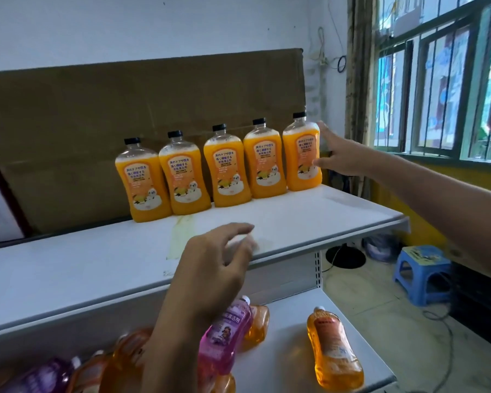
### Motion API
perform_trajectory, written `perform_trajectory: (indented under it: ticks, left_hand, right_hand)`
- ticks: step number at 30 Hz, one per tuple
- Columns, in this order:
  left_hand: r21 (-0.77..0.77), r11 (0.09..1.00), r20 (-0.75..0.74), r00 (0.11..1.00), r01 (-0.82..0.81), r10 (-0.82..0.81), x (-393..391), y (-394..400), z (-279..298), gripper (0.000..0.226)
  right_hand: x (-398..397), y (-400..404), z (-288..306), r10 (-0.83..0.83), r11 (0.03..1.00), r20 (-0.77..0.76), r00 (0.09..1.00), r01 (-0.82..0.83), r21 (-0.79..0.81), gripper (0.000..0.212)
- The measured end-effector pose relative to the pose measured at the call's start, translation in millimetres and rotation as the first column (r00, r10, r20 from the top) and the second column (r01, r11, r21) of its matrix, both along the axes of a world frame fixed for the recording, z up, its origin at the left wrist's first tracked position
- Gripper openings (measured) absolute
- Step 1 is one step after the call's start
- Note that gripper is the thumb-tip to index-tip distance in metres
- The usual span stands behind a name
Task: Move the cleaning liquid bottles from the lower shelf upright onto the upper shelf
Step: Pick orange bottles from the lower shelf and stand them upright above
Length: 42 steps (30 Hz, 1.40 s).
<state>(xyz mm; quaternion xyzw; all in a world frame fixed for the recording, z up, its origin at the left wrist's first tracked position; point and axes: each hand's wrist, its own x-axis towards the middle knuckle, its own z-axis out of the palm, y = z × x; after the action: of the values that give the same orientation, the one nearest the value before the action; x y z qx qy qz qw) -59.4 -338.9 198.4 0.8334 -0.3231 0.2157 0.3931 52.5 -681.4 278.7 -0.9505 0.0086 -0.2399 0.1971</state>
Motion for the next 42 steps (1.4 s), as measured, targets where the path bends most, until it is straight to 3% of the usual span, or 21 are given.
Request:
perform_trajectory:
  ticks: [3,6,9,12,14,16,18,20,23,25,27,30,34,38,42]
  left_hand:
    - [-0.223,0.972,0.014,0.997,0.078,-0.077,-16,3,-5,0.029]
    - [-0.397,0.903,0.06,0.987,0.163,-0.152,-37,-3,-26,0.028]
    - [-0.475,0.839,0.104,0.963,0.266,-0.247,-53,-17,-53,0.031]
    - [-0.465,0.841,-0.061,0.938,0.275,-0.341,-52,-29,-86,0.032]
    - [-0.375,0.888,-0.309,0.867,0.267,-0.392,-48,-39,-114,0.032]
    - [-0.21,0.942,-0.54,0.772,0.261,-0.335,-40,-50,-149,0.038]
    - [-0.028,0.975,-0.606,0.772,0.222,-0.193,-30,-61,-185,0.055]
    - [0.03,0.979,-0.657,0.742,0.202,-0.133,-21,-71,-208,0.062]
    - [0.035,0.971,-0.673,0.724,0.235,-0.151,-9,-92,-237,0.074]
    - [0.096,0.961,-0.707,0.698,0.259,-0.117,-4,-110,-258,0.105]
    - [0.174,0.946,-0.747,0.663,0.275,-0.056,-4,-127,-272,0.122]
    - [0.213,0.958,-0.7,0.714,0.194,0.011,-2,-144,-287,0.129]
    - [0.282,0.959,-0.554,0.822,0.035,0.133,3,-156,-292,0.13]
    - [0.298,0.953,-0.423,0.888,-0.053,0.181,0,-154,-300,0.11]
    - [0.269,0.963,-0.433,0.888,-0.037,0.155,0,-139,-302,0.09]
  right_hand:
    - [-57,25,-14,0.199,0.97,0.066,0.978,-0.206,0.128,0.065]
    - [-125,55,-50,0.292,0.913,0.279,0.915,-0.353,0.203,0.046]
    - [-181,86,-97,0.251,0.836,0.553,0.794,-0.466,0.289,0.032]
    - [-215,104,-158,0.155,0.794,0.635,0.756,-0.478,0.375,0.026]
    - [-225,105,-207,0.053,0.769,0.582,0.811,-0.405,0.494,0.024]
    - [-221,103,-253,-0.035,0.717,0.414,0.91,-0.266,0.644,0.023]
    - [-205,101,-291,-0.021,0.654,0.215,0.976,-0.15,0.742,0.034]
    - [-182,95,-318,0.011,0.61,0.101,0.995,-0.087,0.788,0.034]
    - [-144,77,-349,0.006,0.706,-0.017,1.0,0.008,0.709,0.043]
    - [-116,65,-359,0.016,0.798,-0.095,0.995,0.044,0.6,0.057]
    - [-93,56,-366,0.046,0.822,-0.159,0.986,0.053,0.567,0.062]
    - [-70,47,-371,0.117,0.747,-0.228,0.967,0.066,0.662,0.053]
    - [-60,45,-372,0.149,0.641,-0.189,0.971,0.051,0.766,0.042]
    - [-64,50,-372,0.12,0.586,-0.182,0.976,0.079,0.807,0.035]
    - [-74,63,-364,0.093,0.523,-0.201,0.975,0.124,0.843,0.044]
